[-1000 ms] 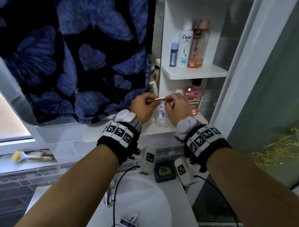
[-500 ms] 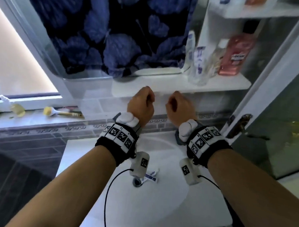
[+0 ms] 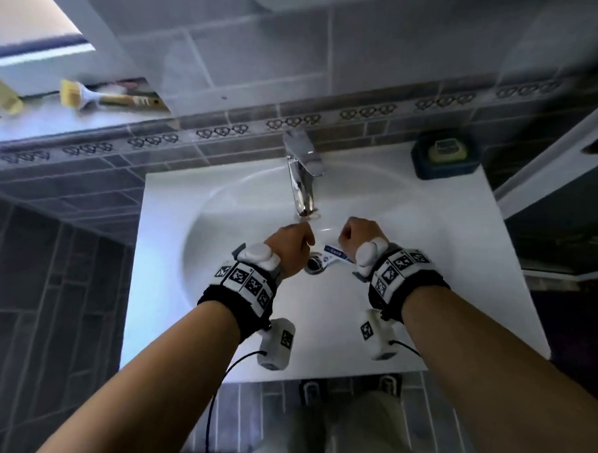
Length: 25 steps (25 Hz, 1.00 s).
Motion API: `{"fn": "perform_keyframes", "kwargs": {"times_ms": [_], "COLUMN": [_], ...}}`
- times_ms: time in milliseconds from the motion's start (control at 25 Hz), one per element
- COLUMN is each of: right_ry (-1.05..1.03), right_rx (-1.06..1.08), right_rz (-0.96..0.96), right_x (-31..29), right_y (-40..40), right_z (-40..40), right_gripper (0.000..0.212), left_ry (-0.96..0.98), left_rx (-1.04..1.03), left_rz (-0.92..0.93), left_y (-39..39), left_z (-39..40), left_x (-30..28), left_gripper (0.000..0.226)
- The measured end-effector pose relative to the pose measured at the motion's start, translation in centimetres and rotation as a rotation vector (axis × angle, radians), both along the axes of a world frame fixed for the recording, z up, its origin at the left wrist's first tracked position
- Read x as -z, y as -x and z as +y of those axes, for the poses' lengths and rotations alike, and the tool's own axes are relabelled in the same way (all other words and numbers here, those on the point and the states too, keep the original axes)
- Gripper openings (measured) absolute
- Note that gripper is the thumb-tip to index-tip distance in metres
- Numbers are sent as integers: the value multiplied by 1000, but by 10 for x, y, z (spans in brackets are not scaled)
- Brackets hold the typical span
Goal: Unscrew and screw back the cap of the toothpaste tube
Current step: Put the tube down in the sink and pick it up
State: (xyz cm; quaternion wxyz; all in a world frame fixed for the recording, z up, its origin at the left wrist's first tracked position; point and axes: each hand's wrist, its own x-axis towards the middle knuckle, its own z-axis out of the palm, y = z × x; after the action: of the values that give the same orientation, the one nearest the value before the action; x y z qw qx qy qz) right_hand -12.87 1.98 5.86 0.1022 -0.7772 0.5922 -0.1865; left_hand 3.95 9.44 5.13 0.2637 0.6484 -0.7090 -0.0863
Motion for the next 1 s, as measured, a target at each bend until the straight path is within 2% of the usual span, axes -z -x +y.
{"fn": "perform_keyframes", "kwargs": {"times_ms": [160,280,360,440,600,680,760,880,1000], "right_ry": [-24,-233,-226,-120,-94,0,9,-1,-13], "right_rx": [-49,-96,-26,40,40,64,41,-76,-171], "right_rz": [287,231,204,159,21,87,202,138,138], "right_x": [-10,-20,-18,-9,-10,-12,-15,-23,-31], "right_y": [-13,-15,-17,-22,-27,-36,-47,-58,-69], "right_z": [-13,-27,-31,-25,-5,6,15,23,28], "right_gripper": [32,64,75,70,51,35,31,30,24], "left_ry": [-82,-62,-44,-16,14,18,13,-11,-1], "left_rx": [6,0,10,16,6,-7,-13,35,64], "left_rz": [-16,2,23,29,41,39,38,-61,-76], "left_y": [-10,-15,-21,-28,-40,-44,-48,-54,-62], "left_z": [-10,-17,-19,-19,-16,-13,-11,-5,-2], "left_x": [-14,-28,-34,-37,-42,-41,-38,-31,-27], "left_gripper": [28,35,41,44,42,43,48,50,37]}}
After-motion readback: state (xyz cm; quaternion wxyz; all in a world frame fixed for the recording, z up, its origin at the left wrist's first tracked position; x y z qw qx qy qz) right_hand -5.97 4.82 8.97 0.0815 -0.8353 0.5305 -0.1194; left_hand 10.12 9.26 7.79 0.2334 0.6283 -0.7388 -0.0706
